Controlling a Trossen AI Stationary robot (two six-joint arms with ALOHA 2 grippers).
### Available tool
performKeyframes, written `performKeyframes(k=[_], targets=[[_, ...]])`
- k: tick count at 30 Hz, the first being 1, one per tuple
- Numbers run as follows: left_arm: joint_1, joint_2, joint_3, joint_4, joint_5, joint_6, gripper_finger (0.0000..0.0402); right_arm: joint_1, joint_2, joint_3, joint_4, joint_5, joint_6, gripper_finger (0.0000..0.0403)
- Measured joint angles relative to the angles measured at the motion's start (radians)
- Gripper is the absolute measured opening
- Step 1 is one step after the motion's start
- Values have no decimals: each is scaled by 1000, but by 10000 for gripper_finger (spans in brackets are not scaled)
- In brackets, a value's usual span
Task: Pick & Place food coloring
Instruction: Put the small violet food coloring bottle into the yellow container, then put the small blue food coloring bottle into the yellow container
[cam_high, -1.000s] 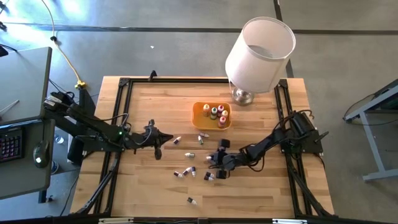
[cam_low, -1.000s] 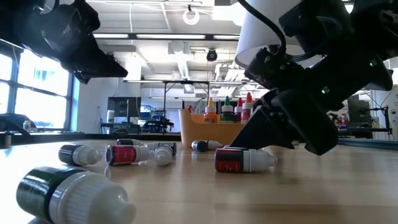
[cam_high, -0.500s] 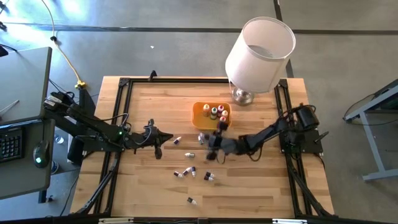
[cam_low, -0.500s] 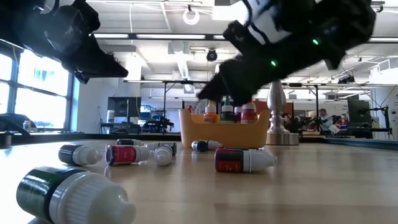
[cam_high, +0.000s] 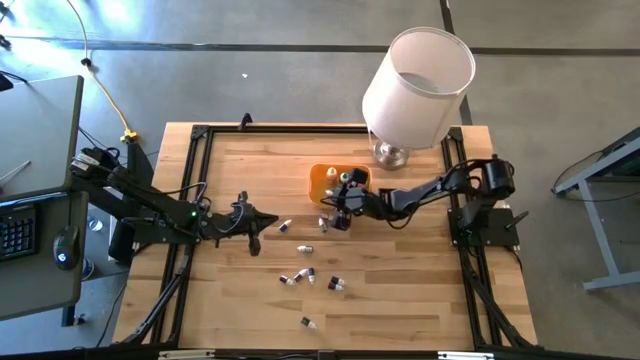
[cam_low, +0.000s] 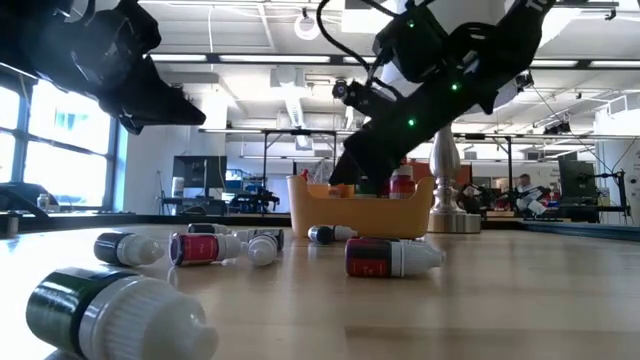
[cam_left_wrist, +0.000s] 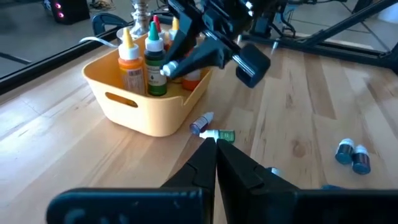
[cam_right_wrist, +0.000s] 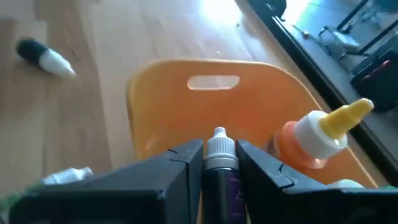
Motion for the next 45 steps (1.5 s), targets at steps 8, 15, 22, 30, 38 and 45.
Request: performKeyframes(k=[8,15,22,30,38,45], targets=[[0,12,1,-47,-1,-1,74,13,1,0,71,10,-60,133],[0,97,1,-64,-21,-95,137,51,-50,15,78,49,-65,140],[0,261,1,-52,-84,-254,140,131,-176,31,67,46,-63,139],[0,420,21,76,-70,-267,140,197,-259,30,-16,55,-56,140],[0,561,83,77,-80,-272,140,214,-269,30,-26,110,-62,140],[1,649,130,62,-79,-307,140,214,-269,30,-41,113,-63,140]])
